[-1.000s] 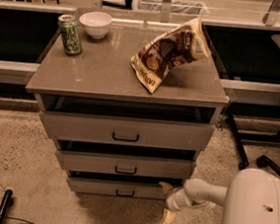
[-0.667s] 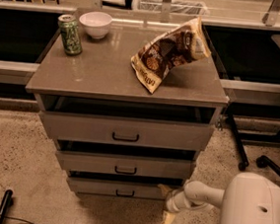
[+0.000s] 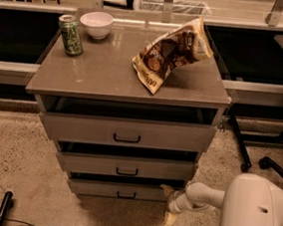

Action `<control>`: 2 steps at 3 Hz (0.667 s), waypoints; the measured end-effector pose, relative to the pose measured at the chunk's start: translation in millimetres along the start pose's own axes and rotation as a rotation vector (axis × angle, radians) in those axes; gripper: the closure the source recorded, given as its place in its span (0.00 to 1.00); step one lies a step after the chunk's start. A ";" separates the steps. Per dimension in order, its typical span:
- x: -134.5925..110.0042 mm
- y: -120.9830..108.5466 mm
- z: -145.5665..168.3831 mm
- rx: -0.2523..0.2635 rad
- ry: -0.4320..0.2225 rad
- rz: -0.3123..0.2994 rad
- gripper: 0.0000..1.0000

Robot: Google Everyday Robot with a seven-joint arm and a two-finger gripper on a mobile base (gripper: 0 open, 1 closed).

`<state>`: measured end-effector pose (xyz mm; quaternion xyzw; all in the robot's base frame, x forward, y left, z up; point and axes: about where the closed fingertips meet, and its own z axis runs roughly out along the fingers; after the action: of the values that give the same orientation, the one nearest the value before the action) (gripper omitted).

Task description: Open bottom drawer

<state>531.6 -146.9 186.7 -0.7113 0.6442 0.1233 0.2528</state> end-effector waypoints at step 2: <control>16.9 -28.6 9.1 0.031 0.070 -0.005 0.00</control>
Offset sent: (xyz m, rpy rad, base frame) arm 0.0520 -0.0160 -0.0144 -0.0959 -0.0421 -0.0378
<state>563.4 -155.3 176.4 -0.7128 0.6526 0.0879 0.2415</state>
